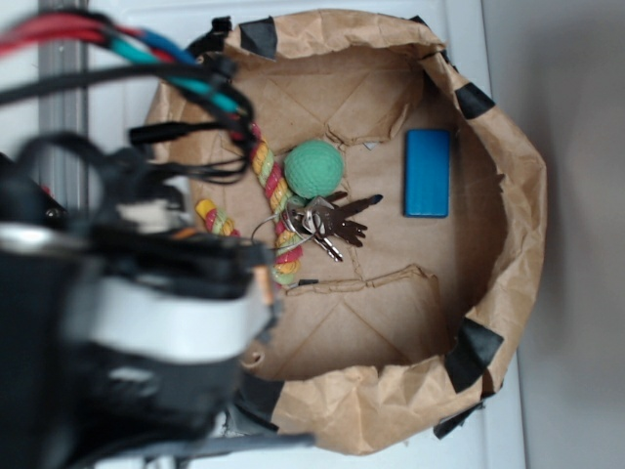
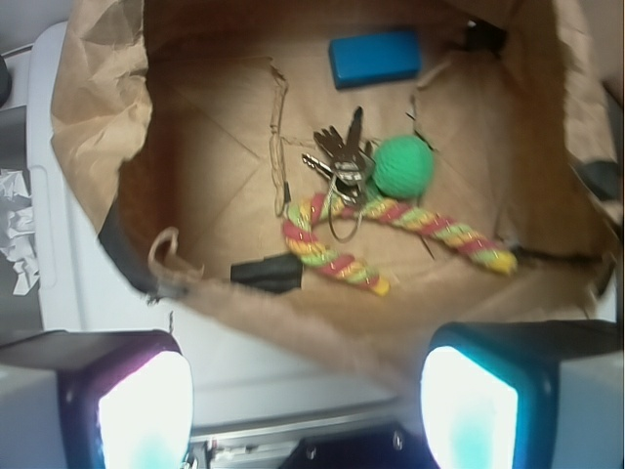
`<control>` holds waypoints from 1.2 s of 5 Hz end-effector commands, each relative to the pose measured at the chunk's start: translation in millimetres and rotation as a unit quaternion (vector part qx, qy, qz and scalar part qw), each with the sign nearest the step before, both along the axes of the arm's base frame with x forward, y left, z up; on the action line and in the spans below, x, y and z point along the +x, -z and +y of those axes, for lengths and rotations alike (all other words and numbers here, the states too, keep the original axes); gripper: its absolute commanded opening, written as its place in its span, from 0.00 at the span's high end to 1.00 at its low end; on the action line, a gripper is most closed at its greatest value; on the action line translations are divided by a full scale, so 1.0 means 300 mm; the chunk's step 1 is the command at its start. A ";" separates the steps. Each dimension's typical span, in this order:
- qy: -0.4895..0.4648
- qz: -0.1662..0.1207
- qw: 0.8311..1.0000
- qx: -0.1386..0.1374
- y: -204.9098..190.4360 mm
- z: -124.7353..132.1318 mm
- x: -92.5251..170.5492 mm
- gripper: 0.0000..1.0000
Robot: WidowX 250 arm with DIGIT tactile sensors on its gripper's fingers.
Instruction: Grab the silver keys.
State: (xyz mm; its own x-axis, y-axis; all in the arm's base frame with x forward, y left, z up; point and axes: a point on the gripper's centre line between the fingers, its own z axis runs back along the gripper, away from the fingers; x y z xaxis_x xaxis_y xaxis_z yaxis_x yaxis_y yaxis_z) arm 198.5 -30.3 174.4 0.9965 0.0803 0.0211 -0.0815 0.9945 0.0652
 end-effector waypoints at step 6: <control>0.003 -0.023 0.999 -0.032 0.106 0.060 0.185 0.00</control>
